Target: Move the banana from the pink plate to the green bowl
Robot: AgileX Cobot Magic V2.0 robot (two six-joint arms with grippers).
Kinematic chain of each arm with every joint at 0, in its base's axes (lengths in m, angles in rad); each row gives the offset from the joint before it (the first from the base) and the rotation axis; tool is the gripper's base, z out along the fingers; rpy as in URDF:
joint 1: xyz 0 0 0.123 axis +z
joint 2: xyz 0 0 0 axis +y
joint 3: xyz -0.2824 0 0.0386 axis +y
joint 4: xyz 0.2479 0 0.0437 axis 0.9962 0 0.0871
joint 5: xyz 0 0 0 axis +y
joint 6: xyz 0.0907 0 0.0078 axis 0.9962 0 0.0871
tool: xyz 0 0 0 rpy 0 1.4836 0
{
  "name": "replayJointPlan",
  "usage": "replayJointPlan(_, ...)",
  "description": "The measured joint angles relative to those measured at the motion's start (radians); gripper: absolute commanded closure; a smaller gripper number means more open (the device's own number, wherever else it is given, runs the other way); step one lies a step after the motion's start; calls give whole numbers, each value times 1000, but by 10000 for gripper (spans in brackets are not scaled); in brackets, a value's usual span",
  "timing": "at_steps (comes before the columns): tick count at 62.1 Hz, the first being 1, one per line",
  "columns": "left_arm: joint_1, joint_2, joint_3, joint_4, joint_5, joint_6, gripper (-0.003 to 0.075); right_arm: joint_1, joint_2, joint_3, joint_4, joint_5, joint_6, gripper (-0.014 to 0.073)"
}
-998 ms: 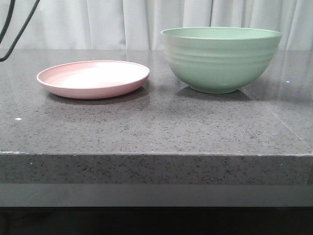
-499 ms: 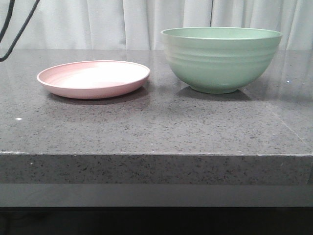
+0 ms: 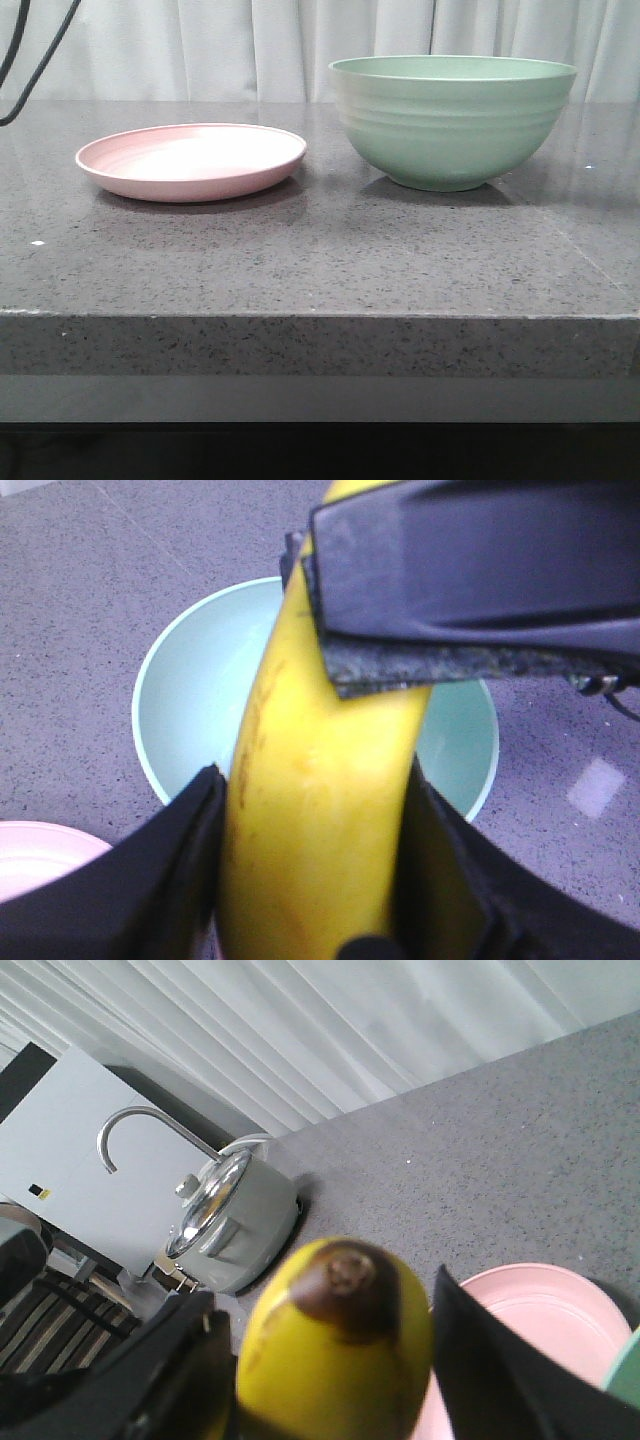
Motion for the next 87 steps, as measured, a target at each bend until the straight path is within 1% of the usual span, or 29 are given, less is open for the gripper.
replayJointPlan(15,0,0,0,0,-2,0,586,0,0,0,11,-2,-10,343)
replayJointPlan(33,0,0,0,0,-5,0,586,0,0,0,13,-2,-13,343)
replayJointPlan(38,0,0,0,0,-5,0,564,0,0,0,14,-2,-15,343)
replayJointPlan(42,0,0,0,0,-5,0,506,0,0,0,14,-2,-16,343)
replayJointPlan(44,0,0,0,0,-5,0,445,0,0,0,14,-2,-16,343)
replayJointPlan(45,0,0,0,0,-5,0,402,0,0,0,14,-2,-16,343)
replayJointPlan(52,0,0,0,-2,-9,0,188,0,0,0,14,-2,-19,343)
replayJointPlan(54,0,0,0,-2,-11,0,146,0,0,0,12,-2,-20,343)
replayJointPlan(56,0,0,0,-2,-13,0,128,0,2,0,10,-2,-21,343)
replayJointPlan(63,0,0,0,-2,-13,0,127,0,2,0,10,-2,-21,343)
replayJointPlan(74,0,0,0,-4,-13,0,155,0,2,0,10,-10,-23,343)
replayJointPlan(87,0,0,0,-4,-14,0,192,-22,2,0,-39,-85,-43,343)
